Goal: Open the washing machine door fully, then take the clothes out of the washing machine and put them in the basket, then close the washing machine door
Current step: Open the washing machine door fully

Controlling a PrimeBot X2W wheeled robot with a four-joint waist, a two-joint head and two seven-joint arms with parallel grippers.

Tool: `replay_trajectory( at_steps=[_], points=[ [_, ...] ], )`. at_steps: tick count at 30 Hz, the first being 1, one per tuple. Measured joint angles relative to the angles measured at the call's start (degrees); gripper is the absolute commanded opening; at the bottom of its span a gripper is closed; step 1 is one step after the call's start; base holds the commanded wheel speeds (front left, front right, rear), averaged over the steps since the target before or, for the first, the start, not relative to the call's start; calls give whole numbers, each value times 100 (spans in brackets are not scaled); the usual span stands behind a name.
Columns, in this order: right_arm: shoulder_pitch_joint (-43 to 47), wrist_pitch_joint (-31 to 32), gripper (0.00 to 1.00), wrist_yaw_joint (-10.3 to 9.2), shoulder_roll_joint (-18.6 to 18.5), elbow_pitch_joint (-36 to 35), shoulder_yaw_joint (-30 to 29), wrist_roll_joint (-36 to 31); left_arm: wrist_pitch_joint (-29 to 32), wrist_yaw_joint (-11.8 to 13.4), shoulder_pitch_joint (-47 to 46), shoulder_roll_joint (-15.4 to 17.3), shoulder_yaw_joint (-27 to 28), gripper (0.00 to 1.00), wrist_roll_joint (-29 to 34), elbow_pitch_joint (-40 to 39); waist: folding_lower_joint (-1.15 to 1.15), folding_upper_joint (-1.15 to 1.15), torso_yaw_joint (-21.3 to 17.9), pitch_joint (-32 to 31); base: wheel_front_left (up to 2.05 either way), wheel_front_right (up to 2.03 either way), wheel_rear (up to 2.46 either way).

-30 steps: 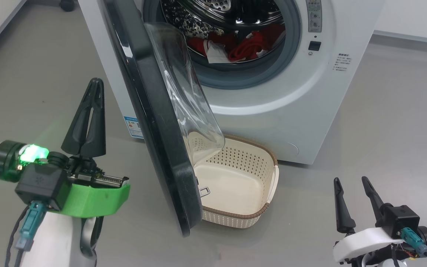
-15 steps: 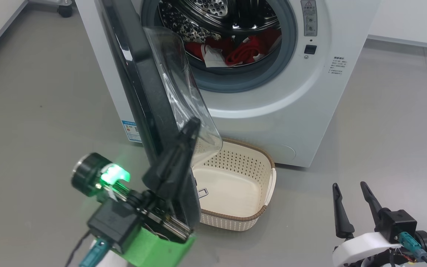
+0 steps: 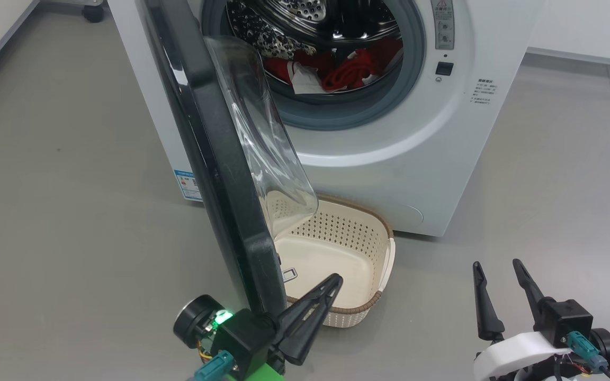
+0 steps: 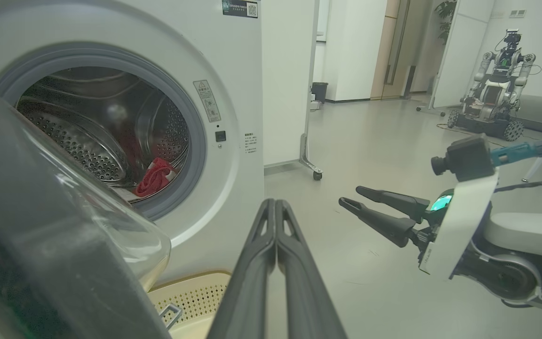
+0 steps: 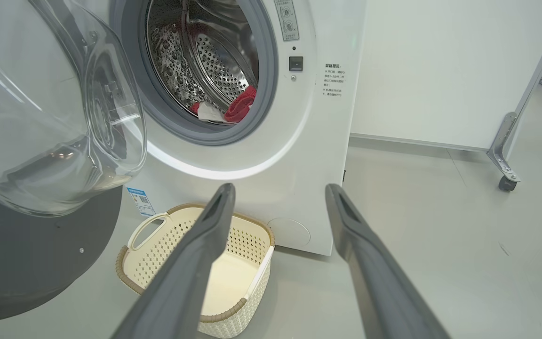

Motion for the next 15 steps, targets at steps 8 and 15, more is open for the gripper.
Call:
replay_trajectory(
  at_steps=[8,15],
  points=[
    [0,0,100,1,18,-1,-52,-1,149,32,3,36,328,0,13,197,0,0,-31,75,0,0,0],
    [-1,0,100,45,24,-2,-92,-14,190,212,-7,36,524,0,45,257,0,0,-53,147,0,0,0]
  ],
)
